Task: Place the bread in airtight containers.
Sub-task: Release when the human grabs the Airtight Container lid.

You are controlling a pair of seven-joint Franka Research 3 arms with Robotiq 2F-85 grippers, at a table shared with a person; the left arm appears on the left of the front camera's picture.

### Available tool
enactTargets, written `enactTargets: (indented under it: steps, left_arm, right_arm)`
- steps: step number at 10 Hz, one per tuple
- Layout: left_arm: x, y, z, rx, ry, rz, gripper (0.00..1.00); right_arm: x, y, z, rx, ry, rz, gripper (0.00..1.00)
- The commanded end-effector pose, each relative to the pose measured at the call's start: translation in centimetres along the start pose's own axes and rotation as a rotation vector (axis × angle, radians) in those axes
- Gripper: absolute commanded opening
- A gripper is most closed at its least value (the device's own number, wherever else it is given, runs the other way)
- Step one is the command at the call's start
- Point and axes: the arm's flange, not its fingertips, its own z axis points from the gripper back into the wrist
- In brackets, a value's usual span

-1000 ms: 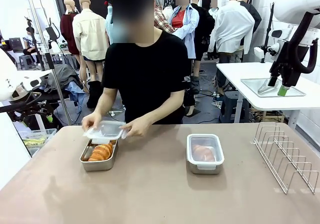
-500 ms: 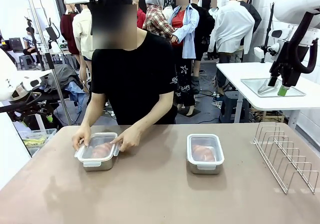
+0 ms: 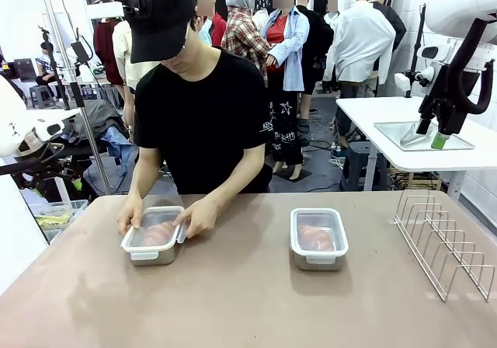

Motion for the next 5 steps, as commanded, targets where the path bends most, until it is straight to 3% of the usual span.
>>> enactTargets:
  steps: [1,5]
  left_arm:
    - [0.05,0.12,0.18,0.009,-0.007,-0.004,1.0]
    - [0.05,0.12,0.18,0.009,-0.007,-0.004,1.0]
  right_arm:
    - [0.23,0.02,-0.02,0.012,0.018,-0.015,1.0]
    - [0.23,0.02,-0.02,0.012,0.018,-0.015,1.0]
